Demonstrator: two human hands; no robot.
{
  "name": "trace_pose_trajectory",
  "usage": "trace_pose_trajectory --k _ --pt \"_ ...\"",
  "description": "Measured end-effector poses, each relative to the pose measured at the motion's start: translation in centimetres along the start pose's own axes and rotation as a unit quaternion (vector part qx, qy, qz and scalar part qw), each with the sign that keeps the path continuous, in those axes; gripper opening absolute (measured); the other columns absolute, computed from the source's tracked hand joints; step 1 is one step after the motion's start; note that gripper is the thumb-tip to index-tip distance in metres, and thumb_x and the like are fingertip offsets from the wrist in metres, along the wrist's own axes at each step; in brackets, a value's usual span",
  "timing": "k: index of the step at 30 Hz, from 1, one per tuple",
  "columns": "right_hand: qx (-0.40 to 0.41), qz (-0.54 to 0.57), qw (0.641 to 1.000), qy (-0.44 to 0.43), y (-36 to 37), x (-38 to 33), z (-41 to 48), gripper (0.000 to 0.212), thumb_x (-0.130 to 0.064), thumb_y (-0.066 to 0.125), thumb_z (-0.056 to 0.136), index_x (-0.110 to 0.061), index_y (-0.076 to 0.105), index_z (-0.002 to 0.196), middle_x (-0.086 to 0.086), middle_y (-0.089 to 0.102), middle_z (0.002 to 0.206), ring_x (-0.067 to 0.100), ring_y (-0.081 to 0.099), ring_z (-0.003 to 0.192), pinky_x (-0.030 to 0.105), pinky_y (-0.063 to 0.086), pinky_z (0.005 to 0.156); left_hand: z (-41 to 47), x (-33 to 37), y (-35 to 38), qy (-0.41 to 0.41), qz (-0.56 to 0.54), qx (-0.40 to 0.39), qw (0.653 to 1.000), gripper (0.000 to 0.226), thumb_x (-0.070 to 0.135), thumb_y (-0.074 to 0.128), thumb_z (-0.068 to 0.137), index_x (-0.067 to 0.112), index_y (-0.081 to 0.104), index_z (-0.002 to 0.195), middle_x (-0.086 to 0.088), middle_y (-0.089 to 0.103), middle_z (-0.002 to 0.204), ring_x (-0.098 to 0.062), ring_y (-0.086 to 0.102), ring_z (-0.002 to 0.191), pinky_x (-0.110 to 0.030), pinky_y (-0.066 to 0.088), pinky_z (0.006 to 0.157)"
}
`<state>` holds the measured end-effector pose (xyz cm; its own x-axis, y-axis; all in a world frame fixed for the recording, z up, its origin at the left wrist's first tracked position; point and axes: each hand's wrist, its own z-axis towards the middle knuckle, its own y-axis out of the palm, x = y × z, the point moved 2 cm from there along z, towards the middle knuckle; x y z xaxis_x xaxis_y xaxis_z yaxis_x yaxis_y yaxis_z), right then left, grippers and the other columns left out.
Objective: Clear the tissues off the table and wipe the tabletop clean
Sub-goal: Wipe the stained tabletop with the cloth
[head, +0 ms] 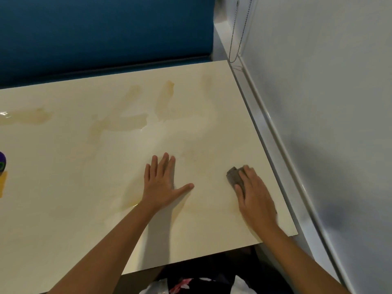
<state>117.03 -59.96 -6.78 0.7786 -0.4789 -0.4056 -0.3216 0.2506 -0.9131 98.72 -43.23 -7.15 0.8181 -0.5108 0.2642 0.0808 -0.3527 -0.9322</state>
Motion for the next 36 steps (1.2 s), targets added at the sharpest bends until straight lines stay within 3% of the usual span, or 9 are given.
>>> trace_pose_trajectory --k 6,9,14,18,22,27,29,33,36 --pt "-0.096 -0.033 0.985 -0.141 0.1 2.1 -3.7 0.049 -0.04 0.023 0.1 -0.015 0.027 0.142 0.0 0.026 0.15 0.013 0.024 0.139 0.025 0.01 0.116 0.0 0.0 0.1 0.002 0.001 0.003 1.0 0.127 0.097 0.0 0.045 0.025 0.001 0.149 0.004 -0.008 0.158 -0.022 -0.017 0.143 -0.039 -0.011 0.114" --pt "-0.049 -0.027 0.998 -0.041 -1.0 4.7 -3.2 0.054 -0.044 0.018 0.097 -0.016 0.024 0.143 -0.005 0.022 0.151 0.009 0.018 0.14 0.019 0.005 0.116 0.0 0.1 0.0 0.005 0.006 0.003 1.0 0.131 0.097 -0.009 0.041 0.024 0.0 0.149 0.004 -0.01 0.157 -0.023 -0.018 0.143 -0.039 -0.011 0.114" --pt "0.039 -0.03 0.99 0.135 0.3 1.8 -1.5 0.065 -0.041 0.008 0.092 -0.006 0.028 0.143 0.008 0.024 0.152 0.018 0.018 0.141 0.03 0.011 0.114 0.1 0.1 0.0 0.003 0.011 0.001 1.0 0.127 0.096 -0.003 0.044 0.025 -0.002 0.149 0.004 -0.012 0.157 -0.022 -0.019 0.143 -0.039 -0.011 0.114" --pt "-0.015 -0.055 0.998 0.009 0.9 0.2 -4.0 0.052 -0.037 0.022 0.098 -0.011 0.035 0.141 0.003 0.031 0.149 0.015 0.028 0.137 0.027 0.024 0.113 0.1 0.1 0.0 0.003 0.007 -0.002 1.0 0.117 0.089 0.009 0.053 0.024 -0.001 0.149 0.004 -0.011 0.157 -0.022 -0.018 0.143 -0.039 -0.011 0.114" --pt "-0.057 -0.047 0.991 -0.108 -0.8 3.7 -4.2 0.05 -0.04 0.02 0.1 -0.013 0.034 0.141 -0.003 0.03 0.149 0.011 0.028 0.137 0.024 0.015 0.116 0.1 0.2 0.0 0.002 0.005 -0.002 1.0 0.118 0.089 0.009 0.052 0.024 -0.001 0.149 0.003 -0.01 0.157 -0.023 -0.018 0.143 -0.04 -0.011 0.115" --pt "0.015 -0.05 0.995 0.089 -0.8 4.4 0.0 0.059 -0.037 0.017 0.094 -0.008 0.031 0.144 0.007 0.025 0.152 0.02 0.019 0.142 0.029 0.012 0.114 0.0 0.1 0.1 0.002 0.006 -0.002 1.0 0.117 0.09 0.01 0.053 0.024 -0.001 0.149 0.003 -0.012 0.157 -0.022 -0.019 0.143 -0.04 -0.011 0.114" --pt "0.031 -0.057 0.992 0.112 0.1 2.1 0.3 0.059 -0.036 0.017 0.094 -0.003 0.035 0.141 0.014 0.032 0.149 0.026 0.027 0.139 0.033 0.017 0.113 0.1 0.0 0.2 0.001 0.01 -0.001 1.0 0.12 0.092 0.009 0.051 0.025 -0.001 0.149 0.004 -0.012 0.157 -0.022 -0.019 0.143 -0.04 -0.011 0.115" --pt "0.006 -0.062 0.998 -0.005 0.9 -1.4 -2.4 0.054 -0.035 0.021 0.097 -0.006 0.044 0.136 0.011 0.043 0.142 0.025 0.041 0.132 0.038 0.037 0.104 0.1 0.0 0.3 -0.002 0.011 0.0 1.0 0.13 0.098 -0.007 0.041 0.025 -0.001 0.149 0.005 -0.012 0.157 -0.021 -0.019 0.143 -0.039 -0.011 0.114" --pt "-0.033 -0.043 0.992 -0.114 0.5 -0.3 -4.8 0.051 -0.039 0.025 0.098 -0.013 0.042 0.139 0.003 0.037 0.147 0.015 0.035 0.135 0.031 0.036 0.108 0.0 0.1 0.2 -0.003 0.016 0.002 1.0 0.13 0.097 -0.009 0.041 0.026 -0.002 0.149 0.005 -0.012 0.157 -0.021 -0.019 0.143 -0.038 -0.012 0.114"
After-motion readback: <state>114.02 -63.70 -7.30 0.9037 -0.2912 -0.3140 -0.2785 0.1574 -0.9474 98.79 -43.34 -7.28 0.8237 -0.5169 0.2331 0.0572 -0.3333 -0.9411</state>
